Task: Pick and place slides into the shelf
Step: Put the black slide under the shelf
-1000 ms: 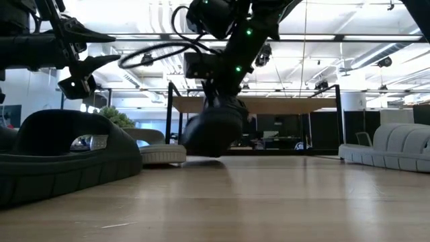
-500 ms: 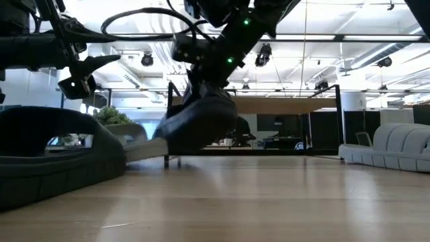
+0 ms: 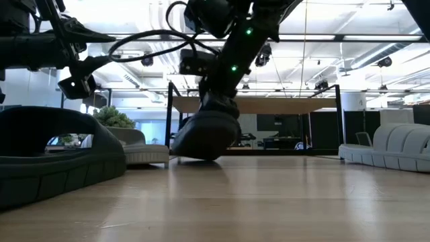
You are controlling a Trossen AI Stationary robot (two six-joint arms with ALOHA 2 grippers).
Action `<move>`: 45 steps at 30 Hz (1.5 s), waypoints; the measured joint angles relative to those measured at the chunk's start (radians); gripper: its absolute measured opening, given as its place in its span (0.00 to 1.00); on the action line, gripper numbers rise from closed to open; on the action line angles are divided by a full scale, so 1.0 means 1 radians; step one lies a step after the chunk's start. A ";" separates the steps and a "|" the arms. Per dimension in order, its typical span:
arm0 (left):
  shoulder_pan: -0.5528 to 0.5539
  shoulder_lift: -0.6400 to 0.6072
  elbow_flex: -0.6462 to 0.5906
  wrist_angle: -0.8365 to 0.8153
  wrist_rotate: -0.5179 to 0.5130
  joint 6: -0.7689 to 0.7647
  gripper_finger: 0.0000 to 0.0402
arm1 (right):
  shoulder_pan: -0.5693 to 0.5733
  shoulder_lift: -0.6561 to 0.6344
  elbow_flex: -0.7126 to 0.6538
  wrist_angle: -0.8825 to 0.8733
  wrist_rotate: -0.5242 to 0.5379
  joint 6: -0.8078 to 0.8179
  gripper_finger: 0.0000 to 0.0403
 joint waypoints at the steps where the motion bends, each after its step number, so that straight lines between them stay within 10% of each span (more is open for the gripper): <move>1: 0.000 0.000 0.000 0.000 0.000 0.000 0.33 | -0.006 0.007 0.000 0.009 0.000 0.000 0.03; 32: 0.000 0.000 0.002 0.008 0.000 0.000 0.33 | 0.026 -0.066 0.000 -0.046 0.102 0.271 0.41; 40: 0.000 0.001 0.003 0.007 0.000 0.000 0.33 | 0.012 -0.148 -0.027 -0.381 -0.309 0.835 0.33; 45: 0.000 0.001 0.003 0.006 0.000 0.000 0.33 | 0.092 -0.191 -0.049 -0.384 -0.470 0.910 0.29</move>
